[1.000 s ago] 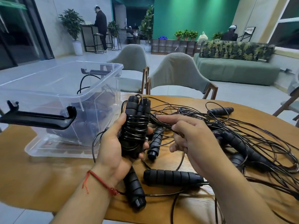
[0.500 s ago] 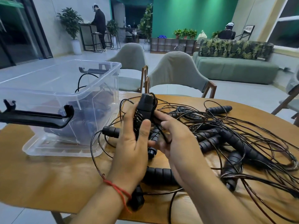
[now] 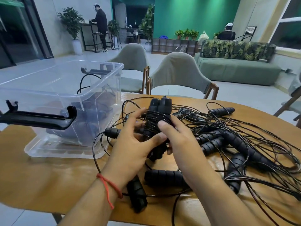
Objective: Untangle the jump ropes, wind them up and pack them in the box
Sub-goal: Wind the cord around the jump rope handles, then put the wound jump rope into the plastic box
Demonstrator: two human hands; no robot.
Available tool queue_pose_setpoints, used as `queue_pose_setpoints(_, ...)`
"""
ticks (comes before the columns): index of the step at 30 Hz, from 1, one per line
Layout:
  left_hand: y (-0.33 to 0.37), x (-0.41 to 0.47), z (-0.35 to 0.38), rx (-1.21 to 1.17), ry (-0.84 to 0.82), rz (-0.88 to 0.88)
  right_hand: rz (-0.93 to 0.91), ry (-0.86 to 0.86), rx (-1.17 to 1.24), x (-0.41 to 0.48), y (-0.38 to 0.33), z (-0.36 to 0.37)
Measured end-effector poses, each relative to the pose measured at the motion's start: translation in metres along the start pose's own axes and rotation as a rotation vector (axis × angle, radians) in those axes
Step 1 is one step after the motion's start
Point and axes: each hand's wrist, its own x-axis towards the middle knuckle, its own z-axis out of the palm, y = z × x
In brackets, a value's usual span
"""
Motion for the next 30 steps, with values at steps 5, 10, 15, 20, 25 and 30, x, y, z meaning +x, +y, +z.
queue_pose_setpoints(5, -0.002, -0.007, -0.001, 0.453, 0.144, 0.17, 0.014, 0.058, -0.132, 0.001, 0.007, 0.011)
queue_pose_setpoints(10, 0.003, -0.019, 0.01, 0.629, 0.213, 0.373, -0.009, 0.18, 0.065, -0.006, 0.0, 0.031)
queue_pose_setpoints(15, 0.008, -0.019, 0.003, 0.656, 0.285, 0.464, -0.107, 0.261, -0.065, -0.011, -0.016, 0.046)
queue_pose_setpoints(20, 0.019, -0.024, -0.013, 0.66, 0.28, 0.531, -0.089, 0.229, -0.106, -0.002, -0.038, 0.055)
queue_pose_setpoints(25, 0.044, -0.025, -0.054, 0.522, 0.162, 0.523, -0.196, 0.098, -0.168, 0.022, -0.077, 0.065)
queue_pose_setpoints(30, 0.061, -0.012, -0.115, 0.491, 0.39, 0.54, -0.251, -0.138, -0.232, 0.065, -0.131, 0.094)
